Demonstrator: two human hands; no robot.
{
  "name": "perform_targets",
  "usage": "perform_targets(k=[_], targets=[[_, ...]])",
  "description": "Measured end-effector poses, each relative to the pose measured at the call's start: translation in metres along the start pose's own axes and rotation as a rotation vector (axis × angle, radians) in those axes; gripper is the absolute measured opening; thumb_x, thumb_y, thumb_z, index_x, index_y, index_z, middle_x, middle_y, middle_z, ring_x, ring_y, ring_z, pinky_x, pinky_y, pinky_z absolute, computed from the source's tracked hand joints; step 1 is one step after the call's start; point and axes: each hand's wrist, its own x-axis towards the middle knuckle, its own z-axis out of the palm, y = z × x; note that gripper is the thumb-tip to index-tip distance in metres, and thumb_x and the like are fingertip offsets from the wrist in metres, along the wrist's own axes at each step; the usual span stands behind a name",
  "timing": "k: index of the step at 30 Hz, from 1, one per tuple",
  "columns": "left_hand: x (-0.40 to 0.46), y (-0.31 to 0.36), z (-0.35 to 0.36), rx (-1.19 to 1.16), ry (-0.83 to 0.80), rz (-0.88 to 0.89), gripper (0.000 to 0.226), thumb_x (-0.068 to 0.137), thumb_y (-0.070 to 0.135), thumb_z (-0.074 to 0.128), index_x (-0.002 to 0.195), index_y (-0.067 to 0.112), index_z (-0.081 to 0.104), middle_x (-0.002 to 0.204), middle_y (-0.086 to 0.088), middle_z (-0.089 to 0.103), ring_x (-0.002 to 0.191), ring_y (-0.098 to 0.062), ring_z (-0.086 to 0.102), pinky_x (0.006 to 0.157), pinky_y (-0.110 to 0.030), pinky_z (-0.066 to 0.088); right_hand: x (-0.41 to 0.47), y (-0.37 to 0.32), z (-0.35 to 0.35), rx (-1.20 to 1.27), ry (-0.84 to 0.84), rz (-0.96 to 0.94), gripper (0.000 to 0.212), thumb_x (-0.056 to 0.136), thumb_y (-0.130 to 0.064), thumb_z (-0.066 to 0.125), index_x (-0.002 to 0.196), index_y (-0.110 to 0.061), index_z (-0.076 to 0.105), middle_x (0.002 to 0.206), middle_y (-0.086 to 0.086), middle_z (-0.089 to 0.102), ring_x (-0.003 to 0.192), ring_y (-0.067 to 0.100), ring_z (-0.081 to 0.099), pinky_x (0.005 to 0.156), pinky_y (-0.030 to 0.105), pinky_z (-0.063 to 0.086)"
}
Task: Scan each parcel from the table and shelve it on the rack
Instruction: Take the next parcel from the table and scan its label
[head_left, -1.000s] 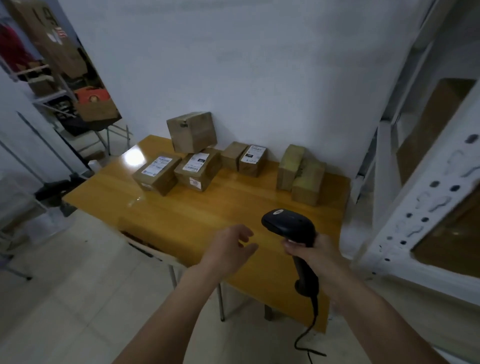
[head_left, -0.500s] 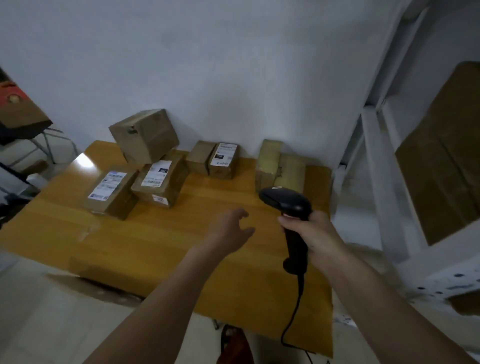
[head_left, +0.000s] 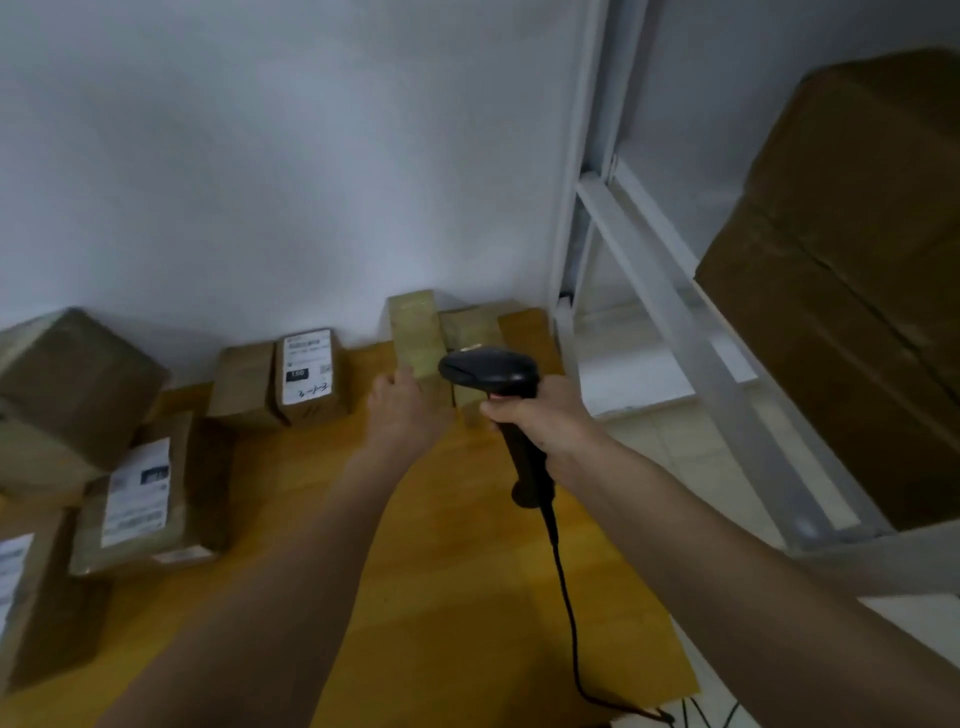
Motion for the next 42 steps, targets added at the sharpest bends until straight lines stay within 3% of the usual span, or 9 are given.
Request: perform_targets(k=[3,7,14,17,25,33,36,38,42], targets=[[0.032,0.011,-0.001,-0.053,0.022,-0.057,0.074,0.085,0.028,0.068,0.145,0.01,0.029,0.144,-0.015,0.031,0.13,-0.035,0.033,0.105,-0.045,0.038,0.013,-0.007,0.008,0.024,0.026,0.0,0.009,0.083,-0.005,0.071,0.09,-0.005,0.066,0.076,0.009,0.06,0.078,0.025,0.059,0.071,0.033,0.044],[0.072,0.022,0.004,-0.083,0.042,-0.144,0.076,0.084,0.013,0.07,0.145,0.006,0.025,0.146,-0.019,0.03,0.132,-0.035,0.032,0.109,-0.043,0.037,0.025,-0.007,0.011,0.025,0.072,0.015,0.009,0.08,-0.003,0.071,0.087,-0.007,0.066,0.084,0.013,0.062,0.09,0.032,0.063,0.078,0.038,0.047],[0.106,0.012,0.03,-0.232,0.008,-0.263,0.108,0.07,0.041,0.083,0.149,0.01,0.015,0.145,-0.016,0.032,0.13,-0.035,0.036,0.106,-0.048,0.041,0.035,0.014,0.005,0.041,0.159,0.087,0.017,0.083,-0.008,0.072,0.099,-0.006,0.067,0.104,0.023,0.068,0.102,0.036,0.064,0.091,0.044,0.049],[0.113,0.005,0.036,-0.253,-0.016,-0.255,0.114,0.068,0.044,0.084,0.15,0.01,0.012,0.146,-0.016,0.032,0.131,-0.035,0.039,0.104,-0.049,0.043,0.037,0.023,0.007,0.035,0.177,0.1,0.015,0.082,-0.007,0.071,0.096,-0.004,0.068,0.098,0.023,0.068,0.101,0.036,0.064,0.093,0.046,0.048],[0.096,-0.06,0.019,-0.507,-0.048,-0.36,0.082,0.069,0.025,0.085,0.135,0.003,0.041,0.13,-0.013,0.053,0.118,-0.031,0.054,0.095,-0.04,0.05,0.031,0.046,0.016,0.061,0.141,0.132,0.014,0.081,-0.007,0.074,0.094,-0.006,0.068,0.094,0.016,0.068,0.096,0.032,0.066,0.093,0.048,0.049],[0.01,-0.134,0.008,-0.836,-0.255,-0.431,0.065,0.076,0.015,0.08,0.132,0.003,0.048,0.122,-0.013,0.061,0.108,-0.028,0.061,0.087,-0.038,0.055,0.011,0.057,0.036,-0.02,0.043,0.144,0.012,0.081,-0.008,0.074,0.091,-0.006,0.068,0.09,0.013,0.068,0.089,0.027,0.066,0.086,0.042,0.049],[-0.023,-0.149,0.007,-1.024,-0.375,-0.485,0.032,0.087,0.011,0.068,0.116,0.001,0.059,0.117,-0.014,0.06,0.101,-0.027,0.06,0.076,-0.032,0.053,-0.001,0.064,0.04,-0.04,0.009,0.162,0.012,0.082,-0.005,0.072,0.093,-0.004,0.067,0.089,0.014,0.065,0.088,0.027,0.063,0.08,0.037,0.046],[-0.044,-0.154,0.008,-1.196,-0.42,-0.546,0.013,0.089,0.005,0.06,0.102,0.003,0.06,0.114,-0.015,0.054,0.107,-0.03,0.054,0.083,-0.036,0.051,-0.01,0.068,0.041,-0.053,-0.008,0.157,0.008,0.083,-0.004,0.071,0.089,-0.004,0.067,0.086,0.015,0.063,0.087,0.029,0.061,0.08,0.037,0.045],[-0.073,-0.157,0.017,-1.434,-0.488,-0.535,0.038,0.072,0.003,0.065,0.11,0.001,0.058,0.123,-0.021,0.051,0.113,-0.036,0.052,0.086,-0.038,0.052,-0.022,0.068,0.037,-0.06,-0.021,0.135,0.009,0.082,-0.002,0.07,0.09,-0.001,0.066,0.082,0.014,0.061,0.083,0.028,0.059,0.081,0.038,0.045]])
